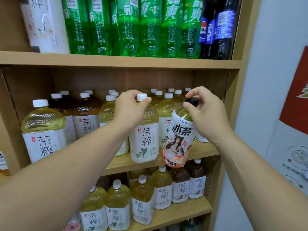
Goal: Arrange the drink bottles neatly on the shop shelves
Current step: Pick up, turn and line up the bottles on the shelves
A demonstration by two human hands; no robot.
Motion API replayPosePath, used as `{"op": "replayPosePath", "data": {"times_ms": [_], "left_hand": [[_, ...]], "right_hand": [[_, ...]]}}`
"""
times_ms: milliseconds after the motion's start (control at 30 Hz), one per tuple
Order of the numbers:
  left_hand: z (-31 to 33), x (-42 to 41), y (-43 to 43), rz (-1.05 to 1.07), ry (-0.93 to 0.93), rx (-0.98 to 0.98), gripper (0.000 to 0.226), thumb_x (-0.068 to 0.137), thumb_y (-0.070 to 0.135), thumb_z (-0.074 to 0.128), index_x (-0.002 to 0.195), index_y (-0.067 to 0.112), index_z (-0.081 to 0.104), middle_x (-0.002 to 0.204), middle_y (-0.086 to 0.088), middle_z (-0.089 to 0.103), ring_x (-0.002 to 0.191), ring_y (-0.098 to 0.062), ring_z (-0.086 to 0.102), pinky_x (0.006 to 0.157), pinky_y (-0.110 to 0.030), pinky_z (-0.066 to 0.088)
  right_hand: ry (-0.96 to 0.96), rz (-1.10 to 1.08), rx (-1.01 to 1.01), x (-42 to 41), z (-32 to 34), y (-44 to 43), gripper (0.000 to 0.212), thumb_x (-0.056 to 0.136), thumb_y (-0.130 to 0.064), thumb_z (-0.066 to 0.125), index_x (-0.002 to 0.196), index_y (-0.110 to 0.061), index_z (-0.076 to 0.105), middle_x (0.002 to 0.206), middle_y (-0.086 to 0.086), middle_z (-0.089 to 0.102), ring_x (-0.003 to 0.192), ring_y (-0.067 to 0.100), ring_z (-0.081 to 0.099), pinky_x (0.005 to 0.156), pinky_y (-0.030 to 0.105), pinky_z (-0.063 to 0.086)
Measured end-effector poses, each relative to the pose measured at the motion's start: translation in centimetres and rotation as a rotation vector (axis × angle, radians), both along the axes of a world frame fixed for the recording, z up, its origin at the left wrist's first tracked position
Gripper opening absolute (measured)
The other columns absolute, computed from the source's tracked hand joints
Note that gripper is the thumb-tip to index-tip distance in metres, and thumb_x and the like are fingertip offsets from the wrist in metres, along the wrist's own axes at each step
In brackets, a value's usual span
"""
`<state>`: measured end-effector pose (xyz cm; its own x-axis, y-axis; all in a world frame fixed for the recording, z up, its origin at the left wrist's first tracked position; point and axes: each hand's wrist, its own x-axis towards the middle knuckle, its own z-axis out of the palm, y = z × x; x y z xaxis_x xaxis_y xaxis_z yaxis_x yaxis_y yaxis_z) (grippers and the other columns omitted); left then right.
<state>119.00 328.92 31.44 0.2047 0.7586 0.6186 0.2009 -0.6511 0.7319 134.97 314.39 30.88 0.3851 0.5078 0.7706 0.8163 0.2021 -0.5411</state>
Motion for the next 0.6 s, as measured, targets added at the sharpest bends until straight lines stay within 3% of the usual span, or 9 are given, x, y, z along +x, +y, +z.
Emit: {"op": "replayPosePath", "data": {"times_ms": [133, 200, 300, 467, 533, 600], "left_hand": [[0.8, 2.0, 1.9, 0.072, 0.164, 0.054, 0.035, 0.094, 0.037, 0.071, 0.12, 0.014, 0.07, 0.109, -0.003, 0.07, 0.102, -0.022, 0.064, 0.089, -0.038, 0.053], [1.0, 2.8, 3.0, 0.105, 0.212, 0.023, 0.04, 0.094, 0.036, 0.071, 0.126, 0.011, 0.068, 0.116, -0.008, 0.07, 0.1, -0.024, 0.065, 0.087, -0.036, 0.054], [1.3, 3.4, 4.3, 0.125, 0.252, -0.087, 0.045, 0.094, 0.034, 0.072, 0.13, 0.008, 0.065, 0.108, -0.013, 0.072, 0.084, -0.025, 0.064, 0.071, -0.031, 0.046], [1.4, 3.2, 5.0, 0.212, 0.415, -0.025, 0.049, 0.096, 0.041, 0.066, 0.131, 0.006, 0.062, 0.097, -0.012, 0.07, 0.086, -0.028, 0.065, 0.072, -0.033, 0.047], [0.9, 2.4, 3.8, 0.222, 0.414, 0.095, 0.056, 0.099, 0.043, 0.061, 0.142, 0.008, 0.055, 0.12, -0.015, 0.069, 0.109, -0.03, 0.065, 0.089, -0.036, 0.052], [-0.1, 0.9, 1.4, 0.168, 0.324, 0.259, 0.055, 0.1, 0.043, 0.057, 0.145, 0.012, 0.054, 0.142, -0.008, 0.059, 0.133, -0.024, 0.053, 0.11, -0.037, 0.042]], "right_hand": [[0.001, 0.012, -0.014, 0.5, -0.5, -0.8, 0.016, 0.096, -0.017, 0.068, 0.101, -0.029, 0.059, 0.092, -0.02, 0.062, 0.054, 0.003, 0.047, 0.055, 0.011, 0.04], [-0.001, 0.023, -0.015, 0.7, -0.7, -0.8, 0.017, 0.096, -0.017, 0.068, 0.101, -0.03, 0.059, 0.09, -0.014, 0.064, 0.055, 0.004, 0.047, 0.057, 0.014, 0.041], [-0.007, 0.038, -0.01, 0.7, -0.8, -0.5, 0.018, 0.095, -0.017, 0.069, 0.1, -0.031, 0.059, 0.09, -0.012, 0.065, 0.054, 0.004, 0.047, 0.056, 0.016, 0.041], [-0.003, 0.086, -0.029, -0.2, -0.3, 0.6, 0.018, 0.096, -0.017, 0.068, 0.101, -0.031, 0.058, 0.092, -0.012, 0.064, 0.055, 0.003, 0.046, 0.055, 0.012, 0.04], [-0.012, 0.107, -0.039, -0.7, -0.2, 1.2, 0.019, 0.095, -0.018, 0.069, 0.102, -0.031, 0.058, 0.091, -0.013, 0.063, 0.055, 0.002, 0.045, 0.056, 0.01, 0.039], [-0.029, 0.123, -0.062, -1.2, 0.0, 1.7, 0.018, 0.094, -0.02, 0.071, 0.102, -0.031, 0.059, 0.091, -0.01, 0.064, 0.055, 0.003, 0.046, 0.056, 0.012, 0.038]]}}
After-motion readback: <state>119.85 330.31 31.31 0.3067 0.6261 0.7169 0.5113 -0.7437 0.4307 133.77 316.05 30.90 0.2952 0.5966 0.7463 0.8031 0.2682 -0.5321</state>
